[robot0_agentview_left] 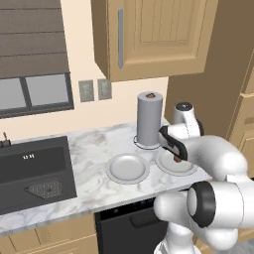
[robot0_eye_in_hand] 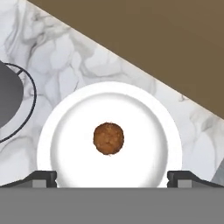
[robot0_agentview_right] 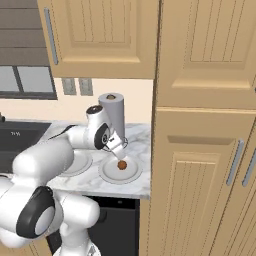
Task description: Move the dessert items from the plate to the tray.
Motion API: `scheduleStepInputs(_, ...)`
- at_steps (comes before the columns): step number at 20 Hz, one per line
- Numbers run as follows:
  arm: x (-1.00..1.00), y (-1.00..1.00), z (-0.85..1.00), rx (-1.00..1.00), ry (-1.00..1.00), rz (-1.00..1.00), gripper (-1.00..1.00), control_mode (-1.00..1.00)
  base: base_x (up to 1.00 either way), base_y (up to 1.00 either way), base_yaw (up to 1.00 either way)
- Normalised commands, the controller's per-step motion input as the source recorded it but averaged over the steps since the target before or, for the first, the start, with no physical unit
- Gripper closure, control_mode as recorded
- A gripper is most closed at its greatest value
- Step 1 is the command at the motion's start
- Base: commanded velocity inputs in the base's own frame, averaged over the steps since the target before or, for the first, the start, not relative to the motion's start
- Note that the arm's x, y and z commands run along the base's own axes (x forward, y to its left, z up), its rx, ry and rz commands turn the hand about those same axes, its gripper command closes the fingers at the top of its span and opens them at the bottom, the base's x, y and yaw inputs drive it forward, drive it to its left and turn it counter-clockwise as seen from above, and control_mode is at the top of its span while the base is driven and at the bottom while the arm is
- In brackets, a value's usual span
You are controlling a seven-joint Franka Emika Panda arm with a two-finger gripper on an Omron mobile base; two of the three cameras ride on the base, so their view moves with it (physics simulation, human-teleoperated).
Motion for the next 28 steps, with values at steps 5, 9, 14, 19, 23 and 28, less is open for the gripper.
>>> scheduleStepInputs(5,0.24,0.0,-0.24,0.0,0.0,0.0,-1.0,-1.0,0.0,0.0,0.0)
scheduleStepInputs(9,0.09,0.0,-0.32,0.0,0.01,0.0,-1.0,-1.0,0.0,0.0,0.0)
scheduleStepInputs(14,0.01,-0.09,-0.32,0.0,0.07,0.0,-1.0,-1.0,0.0,0.0,0.0)
scheduleStepInputs(19,0.0,-0.09,-0.23,0.0,0.04,0.0,-1.0,-1.0,0.0,0.0,0.0)
scheduleStepInputs(23,0.18,-0.04,-0.17,0.0,0.0,0.0,-1.0,-1.0,0.0,0.0,0.0)
scheduleStepInputs(28,0.28,-0.06,-0.25,0.0,0.0,0.0,-1.0,-1.0,0.0,0.0,0.0)
